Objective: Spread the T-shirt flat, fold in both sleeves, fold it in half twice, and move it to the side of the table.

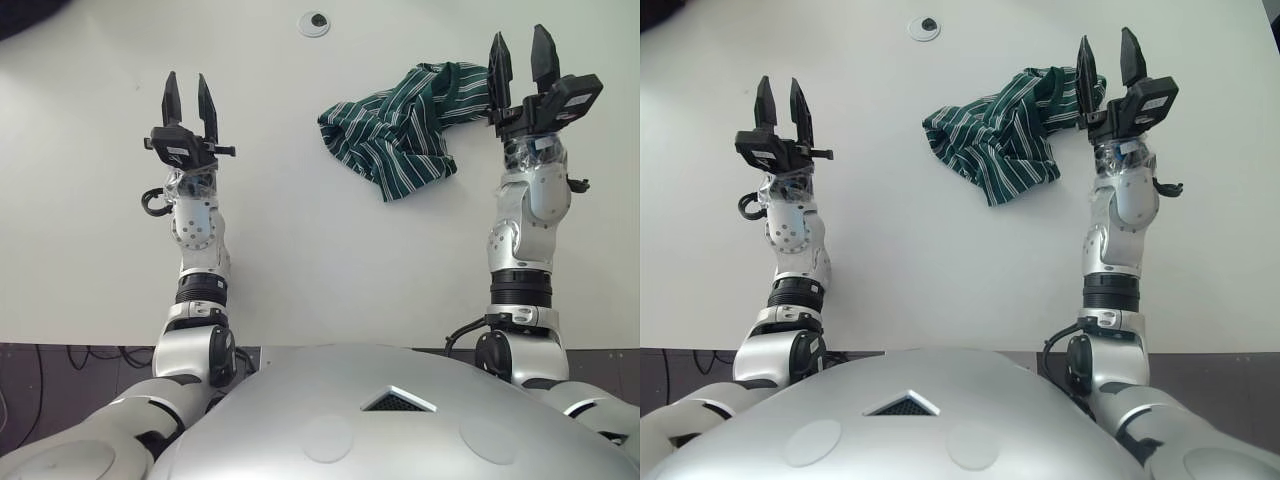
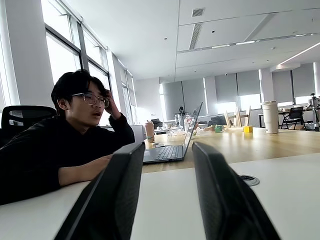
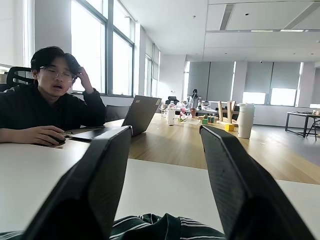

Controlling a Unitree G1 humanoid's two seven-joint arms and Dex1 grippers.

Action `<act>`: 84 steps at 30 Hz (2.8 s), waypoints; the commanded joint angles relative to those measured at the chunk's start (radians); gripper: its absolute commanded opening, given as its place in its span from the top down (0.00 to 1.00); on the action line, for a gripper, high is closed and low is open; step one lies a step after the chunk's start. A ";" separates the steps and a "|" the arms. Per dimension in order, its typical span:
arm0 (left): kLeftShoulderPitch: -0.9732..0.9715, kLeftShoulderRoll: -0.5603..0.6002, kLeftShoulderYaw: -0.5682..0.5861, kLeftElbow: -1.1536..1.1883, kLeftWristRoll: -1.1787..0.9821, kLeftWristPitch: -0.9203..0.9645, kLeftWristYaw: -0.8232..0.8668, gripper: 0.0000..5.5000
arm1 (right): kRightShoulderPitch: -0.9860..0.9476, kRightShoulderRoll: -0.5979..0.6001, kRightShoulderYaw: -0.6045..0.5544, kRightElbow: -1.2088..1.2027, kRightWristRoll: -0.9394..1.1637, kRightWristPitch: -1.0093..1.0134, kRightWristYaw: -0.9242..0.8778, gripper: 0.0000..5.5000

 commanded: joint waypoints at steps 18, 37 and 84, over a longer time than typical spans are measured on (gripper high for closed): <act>-0.007 -0.010 -0.021 0.032 0.020 -0.010 0.024 0.69 | -0.002 -0.256 0.239 0.068 -0.601 0.187 -0.103 0.55; 0.208 0.062 -0.248 -0.409 -0.064 0.101 -0.267 0.69 | 0.127 -0.200 0.487 -0.430 -0.180 0.420 0.389 0.55; 0.684 0.471 -0.511 -0.964 0.606 0.972 -0.521 0.97 | 0.046 -0.360 0.192 -0.219 -0.229 0.279 0.245 0.54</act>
